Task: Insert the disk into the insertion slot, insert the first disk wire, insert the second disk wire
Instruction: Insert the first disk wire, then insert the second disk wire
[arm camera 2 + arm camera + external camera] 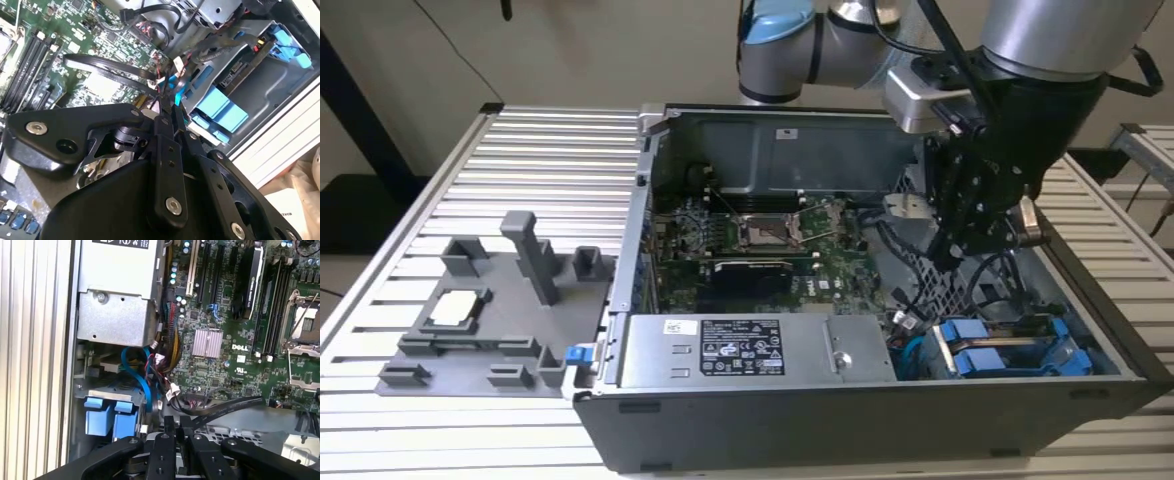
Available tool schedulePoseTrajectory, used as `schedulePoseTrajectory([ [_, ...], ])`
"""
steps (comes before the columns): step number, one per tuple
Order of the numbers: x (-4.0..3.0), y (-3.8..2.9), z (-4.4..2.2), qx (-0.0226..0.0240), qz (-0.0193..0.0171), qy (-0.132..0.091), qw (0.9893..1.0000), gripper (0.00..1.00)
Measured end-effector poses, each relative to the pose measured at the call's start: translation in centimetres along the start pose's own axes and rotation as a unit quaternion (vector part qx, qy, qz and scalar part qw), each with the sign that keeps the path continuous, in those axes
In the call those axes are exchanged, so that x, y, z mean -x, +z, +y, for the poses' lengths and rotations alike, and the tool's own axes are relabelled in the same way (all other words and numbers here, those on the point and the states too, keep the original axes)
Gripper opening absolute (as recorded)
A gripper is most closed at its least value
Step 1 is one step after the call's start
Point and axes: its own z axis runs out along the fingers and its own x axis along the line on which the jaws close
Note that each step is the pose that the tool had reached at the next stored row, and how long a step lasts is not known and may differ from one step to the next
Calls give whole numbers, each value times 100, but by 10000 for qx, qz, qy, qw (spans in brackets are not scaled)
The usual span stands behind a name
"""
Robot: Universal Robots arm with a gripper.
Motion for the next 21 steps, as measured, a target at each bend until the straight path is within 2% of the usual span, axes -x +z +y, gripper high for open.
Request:
schedulePoseTrajectory([
  [8,-217,10,-69,95,-14,-1,10000,16],
  [9,-308,15,-105,133,-22,-2,9999,16],
  [21,-583,30,-261,246,-62,-3,9997,16],
])
